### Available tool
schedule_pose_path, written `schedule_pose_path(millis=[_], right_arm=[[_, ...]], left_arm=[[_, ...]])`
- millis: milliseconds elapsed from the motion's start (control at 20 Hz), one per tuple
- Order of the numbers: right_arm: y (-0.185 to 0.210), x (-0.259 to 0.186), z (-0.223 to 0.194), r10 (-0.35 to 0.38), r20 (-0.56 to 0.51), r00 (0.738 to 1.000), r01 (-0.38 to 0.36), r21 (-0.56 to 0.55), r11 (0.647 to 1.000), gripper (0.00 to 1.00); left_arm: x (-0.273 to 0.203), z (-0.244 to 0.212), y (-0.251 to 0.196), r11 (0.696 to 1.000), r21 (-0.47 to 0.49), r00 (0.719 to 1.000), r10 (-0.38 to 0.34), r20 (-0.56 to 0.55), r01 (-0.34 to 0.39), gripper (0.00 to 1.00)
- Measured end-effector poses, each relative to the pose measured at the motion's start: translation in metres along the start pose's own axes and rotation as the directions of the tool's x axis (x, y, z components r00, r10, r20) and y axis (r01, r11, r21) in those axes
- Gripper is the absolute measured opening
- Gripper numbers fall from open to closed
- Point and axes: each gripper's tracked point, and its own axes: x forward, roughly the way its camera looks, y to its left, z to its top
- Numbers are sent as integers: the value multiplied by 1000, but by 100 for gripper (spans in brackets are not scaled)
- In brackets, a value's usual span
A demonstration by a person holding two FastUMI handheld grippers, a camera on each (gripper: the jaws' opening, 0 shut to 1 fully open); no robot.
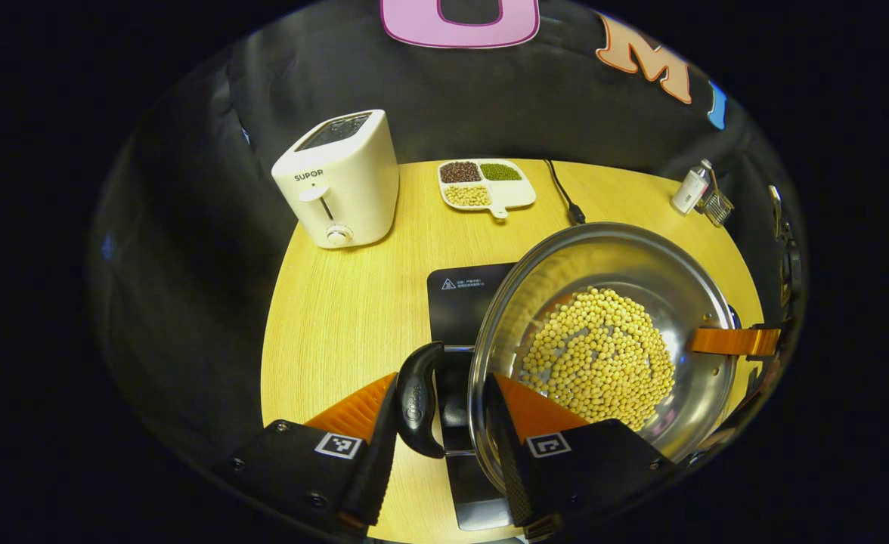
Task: First push the handle of the pot to place it horizontally, then grasp the pot with both hands and set it on the induction cooktop.
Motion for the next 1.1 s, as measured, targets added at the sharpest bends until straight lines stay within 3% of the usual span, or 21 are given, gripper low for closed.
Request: schedule_pose_path(millis=[50,150,350,400,600,650,850,1000,1050,1100], right_arm=[[0,1,0,3,0,1000,-3,0,1000,48],[0,1,0,7,0,1000,-7,-2,1000,53],[0,2,0,6,3,1000,-6,-4,1000,48],[0,1,0,6,3,1000,-6,-6,1000,54],[-1,2,1,-1,3,1000,1,-3,1000,54],[-1,2,1,-2,4,1000,2,-5,1000,50],[-3,-2,-5,-4,-9,1000,3,-24,1000,55],[-4,-15,3,1,38,999,1,-47,999,84],[-6,-24,10,3,69,998,0,-47,999,93],[-8,-33,16,0,100,995,4,-40,999,94]], left_arm=[[0,0,0,1000,2,1000,2,1,-2,66],[2,0,2,1000,18,1000,14,5,-14,66],[5,0,5,999,31,999,29,20,-30,69],[7,1,4,999,28,999,27,25,-27,69],[8,2,4,1000,21,999,18,40,-18,70],[8,2,3,1000,20,999,16,42,-17,70],[8,0,8,999,8,998,45,38,-45,71],[2,4,6,996,-66,994,69,86,-63,98],[-1,7,2,995,-80,992,60,114,-51,96],[-5,11,-2,995,-92,988,52,145,-39,99]])
